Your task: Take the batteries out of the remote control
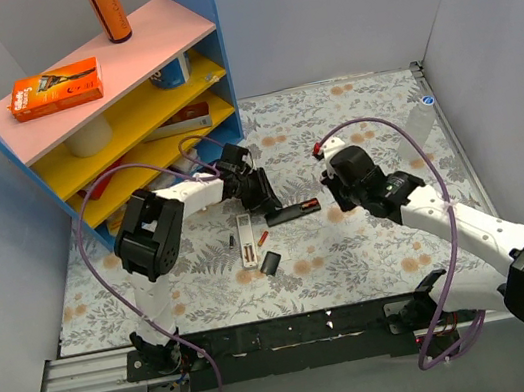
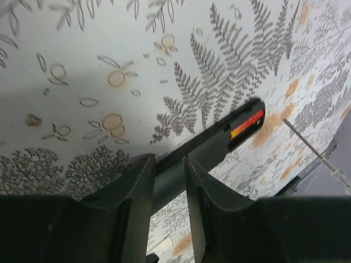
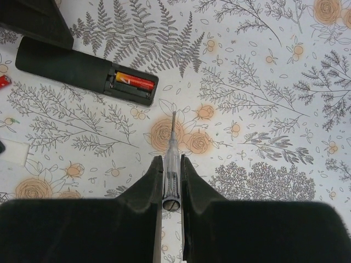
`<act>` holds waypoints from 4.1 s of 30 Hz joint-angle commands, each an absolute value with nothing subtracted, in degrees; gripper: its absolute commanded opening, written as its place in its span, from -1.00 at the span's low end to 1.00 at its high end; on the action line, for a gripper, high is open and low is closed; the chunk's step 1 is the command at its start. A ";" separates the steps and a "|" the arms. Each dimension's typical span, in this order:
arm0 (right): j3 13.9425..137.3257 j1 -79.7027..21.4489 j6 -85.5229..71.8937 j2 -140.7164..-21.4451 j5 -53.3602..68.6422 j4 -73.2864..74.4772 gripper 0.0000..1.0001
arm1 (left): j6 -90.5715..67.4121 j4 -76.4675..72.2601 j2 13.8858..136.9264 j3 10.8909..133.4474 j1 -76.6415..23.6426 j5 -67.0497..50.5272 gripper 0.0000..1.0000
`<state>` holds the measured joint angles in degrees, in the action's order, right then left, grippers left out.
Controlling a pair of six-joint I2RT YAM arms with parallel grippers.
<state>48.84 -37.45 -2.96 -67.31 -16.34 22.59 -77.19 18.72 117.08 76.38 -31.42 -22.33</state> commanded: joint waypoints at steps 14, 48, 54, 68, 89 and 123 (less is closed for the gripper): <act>43.25 -35.86 4.13 -60.29 -7.13 7.14 -0.97 | -83.31 13.36 109.34 67.59 -37.09 -27.94 -0.42; 45.88 -29.36 14.85 -73.74 14.41 -3.34 -0.97 | -85.43 15.82 118.74 81.83 -32.61 -20.65 -0.38; 45.88 -28.74 15.82 -75.67 15.55 -4.75 -0.97 | -85.08 15.64 120.50 82.44 -32.52 -21.36 -0.44; 45.00 -27.95 16.35 -74.18 15.29 -7.12 -0.97 | -84.46 15.29 122.08 82.88 -32.34 -24.26 -0.54; 40.34 -27.25 21.36 -72.51 15.47 -8.88 -0.97 | -85.25 14.50 123.92 83.50 -32.34 -26.37 -0.70; 25.50 -19.78 0.45 -79.98 27.34 -28.11 -0.97 | -85.17 16.35 125.86 81.30 -31.38 -22.15 -0.93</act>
<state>28.23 -19.20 4.67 -78.26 28.18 -27.73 -85.95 14.57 123.52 82.24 -31.05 -25.96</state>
